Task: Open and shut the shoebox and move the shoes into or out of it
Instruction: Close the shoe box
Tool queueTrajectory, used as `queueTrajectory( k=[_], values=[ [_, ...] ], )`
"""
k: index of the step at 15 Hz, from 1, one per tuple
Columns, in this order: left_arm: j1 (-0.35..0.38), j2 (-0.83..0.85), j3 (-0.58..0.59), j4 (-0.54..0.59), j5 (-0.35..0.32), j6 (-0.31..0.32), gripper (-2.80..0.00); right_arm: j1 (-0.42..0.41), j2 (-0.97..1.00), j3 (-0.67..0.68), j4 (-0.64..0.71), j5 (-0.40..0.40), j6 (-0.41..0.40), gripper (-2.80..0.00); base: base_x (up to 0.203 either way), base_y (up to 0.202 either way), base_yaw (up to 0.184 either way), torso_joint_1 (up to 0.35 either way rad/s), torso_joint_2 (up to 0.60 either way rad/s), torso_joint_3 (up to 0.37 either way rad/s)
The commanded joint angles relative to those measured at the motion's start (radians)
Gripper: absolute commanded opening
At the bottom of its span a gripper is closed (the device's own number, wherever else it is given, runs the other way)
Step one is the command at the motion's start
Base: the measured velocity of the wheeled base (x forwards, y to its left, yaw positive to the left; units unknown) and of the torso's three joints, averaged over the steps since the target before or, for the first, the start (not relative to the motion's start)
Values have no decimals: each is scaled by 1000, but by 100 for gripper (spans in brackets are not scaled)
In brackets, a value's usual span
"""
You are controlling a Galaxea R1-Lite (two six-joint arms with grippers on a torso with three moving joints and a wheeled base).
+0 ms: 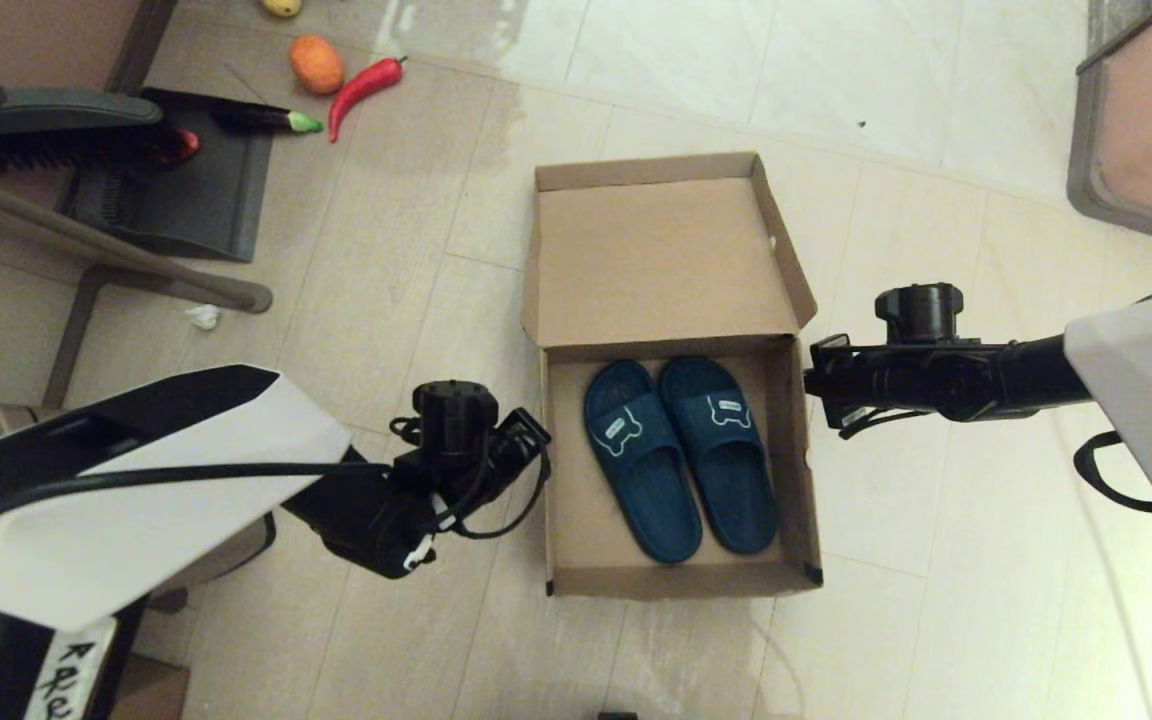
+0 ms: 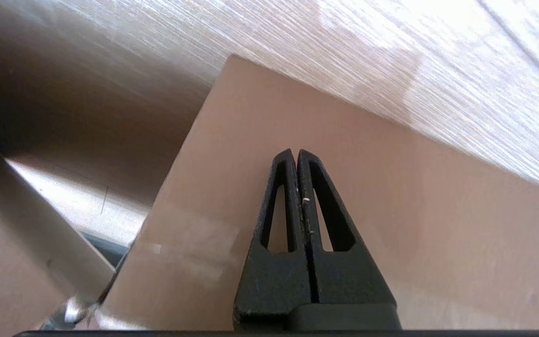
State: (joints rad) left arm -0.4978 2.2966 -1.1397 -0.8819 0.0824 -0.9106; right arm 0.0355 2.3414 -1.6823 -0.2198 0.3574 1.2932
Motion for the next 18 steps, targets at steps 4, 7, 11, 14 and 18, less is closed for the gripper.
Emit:
queueTrajectory(
  k=[4, 7, 11, 14, 18],
  values=[
    [33, -40, 61, -38, 23, 1, -280, -21, -15, -64, -17, 4, 7, -280, 0, 0, 0, 0, 0, 0],
    [42, -37, 29, -35, 20, 3, -280, -22, 15, -151, -16, 8, 13, -280, 0, 0, 0, 0, 0, 0],
    [42, 17, -59, -24, 17, 3, -280, -19, 51, -182, -15, 22, 25, -280, 0, 0, 0, 0, 0, 0],
    [39, 55, -135, 12, 11, 3, -280, -13, 52, -185, -23, 26, 98, -280, 0, 0, 0, 0, 0, 0],
    [39, 73, -152, 15, 8, 3, -280, -11, 59, -185, -33, 31, 100, -280, 0, 0, 0, 0, 0, 0]
  ],
)
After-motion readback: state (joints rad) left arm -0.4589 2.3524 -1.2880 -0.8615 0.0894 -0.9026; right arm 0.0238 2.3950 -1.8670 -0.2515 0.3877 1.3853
